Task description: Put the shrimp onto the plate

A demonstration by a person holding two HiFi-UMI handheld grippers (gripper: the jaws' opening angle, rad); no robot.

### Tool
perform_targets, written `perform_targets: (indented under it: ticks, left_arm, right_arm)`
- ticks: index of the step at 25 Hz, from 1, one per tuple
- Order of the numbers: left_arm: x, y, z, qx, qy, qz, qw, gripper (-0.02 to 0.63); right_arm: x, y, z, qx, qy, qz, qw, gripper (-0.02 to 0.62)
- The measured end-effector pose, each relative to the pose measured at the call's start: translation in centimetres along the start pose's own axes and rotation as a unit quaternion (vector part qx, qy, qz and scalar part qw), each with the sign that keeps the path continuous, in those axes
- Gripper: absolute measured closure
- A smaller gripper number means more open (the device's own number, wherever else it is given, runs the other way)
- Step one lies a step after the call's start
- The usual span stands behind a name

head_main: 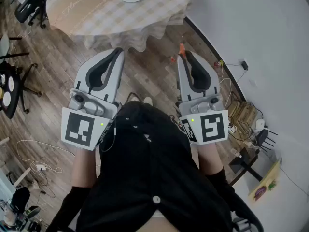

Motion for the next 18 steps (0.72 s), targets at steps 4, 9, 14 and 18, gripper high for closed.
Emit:
perform_targets:
  ticks: [4,9,14,18]
  left_arm:
    - [-0.1,0.0,-0.1,-0.001,0.000,-0.001,1.0000,0.604]
    - [0.0,0.0,-0.1,-0.001,0.001,-0.001,1.0000,0.604]
    - [-0.3,0.0,-0.1,-0.001,0.007,0.000,1.0000,0.604]
    - [-0.7,0.3,0.1,-0.002,0.016,0.001,0.9999,0.604]
  right_arm:
    - [0.1,0.0,-0.1,0.000,0.000,0.000,1.000,0.546]
    - [0.1,0.0,0.0,0.000,0.001,0.002,1.000,0.546]
    - [-0.2,-0.2,-0.2,-0.002,0.001,0.014,1.000,0.546]
    - [-1.0,-0.3,-0.3,-0.005,0.003,0.022,1.000,0.546]
Point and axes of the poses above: the fingertips, and each gripper's own axes: z forward along the fingers, x to its left, y out of its top, the point moved 8 cm from there along -z, backward along the fingers, and after that the axes turned 9 degrees about -y, right-handed, at the moved point
